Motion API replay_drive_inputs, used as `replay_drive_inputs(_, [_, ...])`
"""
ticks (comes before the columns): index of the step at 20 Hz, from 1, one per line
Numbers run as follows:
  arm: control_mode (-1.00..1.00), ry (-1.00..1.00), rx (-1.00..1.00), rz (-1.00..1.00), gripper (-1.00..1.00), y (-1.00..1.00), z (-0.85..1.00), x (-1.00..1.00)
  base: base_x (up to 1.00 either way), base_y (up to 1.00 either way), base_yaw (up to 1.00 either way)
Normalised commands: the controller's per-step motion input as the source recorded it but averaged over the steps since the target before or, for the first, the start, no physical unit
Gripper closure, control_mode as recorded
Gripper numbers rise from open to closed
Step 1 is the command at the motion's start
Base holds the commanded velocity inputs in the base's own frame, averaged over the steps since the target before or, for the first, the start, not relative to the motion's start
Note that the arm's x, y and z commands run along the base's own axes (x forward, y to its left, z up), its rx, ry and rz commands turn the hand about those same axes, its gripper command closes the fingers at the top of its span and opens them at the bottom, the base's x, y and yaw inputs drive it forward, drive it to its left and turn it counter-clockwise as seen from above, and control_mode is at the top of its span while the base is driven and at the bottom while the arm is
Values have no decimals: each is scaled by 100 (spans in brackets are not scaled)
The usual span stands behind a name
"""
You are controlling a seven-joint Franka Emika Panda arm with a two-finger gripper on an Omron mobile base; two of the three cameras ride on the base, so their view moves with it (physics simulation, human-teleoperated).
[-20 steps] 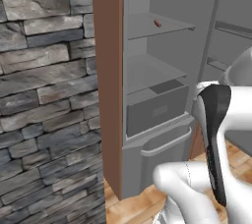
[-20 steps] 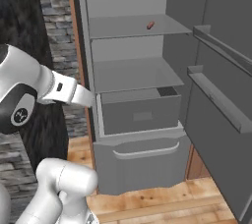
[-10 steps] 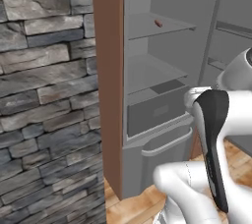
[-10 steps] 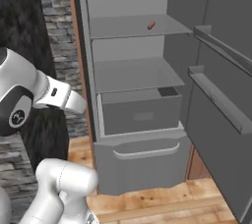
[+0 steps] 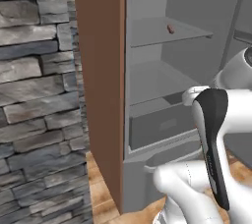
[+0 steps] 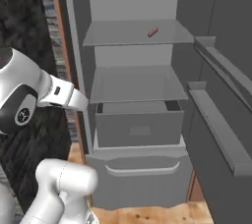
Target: Move the hot dog bun to the plate on the dining table and place the condiment next to that plate. Then navigate to the fridge and take the sausage and place it on the plate as well.
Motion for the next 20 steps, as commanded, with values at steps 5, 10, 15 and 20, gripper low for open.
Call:
replay_drive_inputs(5, [100, 0, 0, 0, -100, 0, 0, 0, 55, -47, 4])
replay_drive_inputs(10, [100, 0, 0, 0, -100, 0, 0, 0, 74, -31, -2])
replay_drive_inputs(15, [100, 0, 0, 0, -100, 0, 0, 0, 83, -16, -6])
replay_drive_inputs(20, [-100, 0, 0, -1, -100, -2, 7, 15, 62, -6, -6])
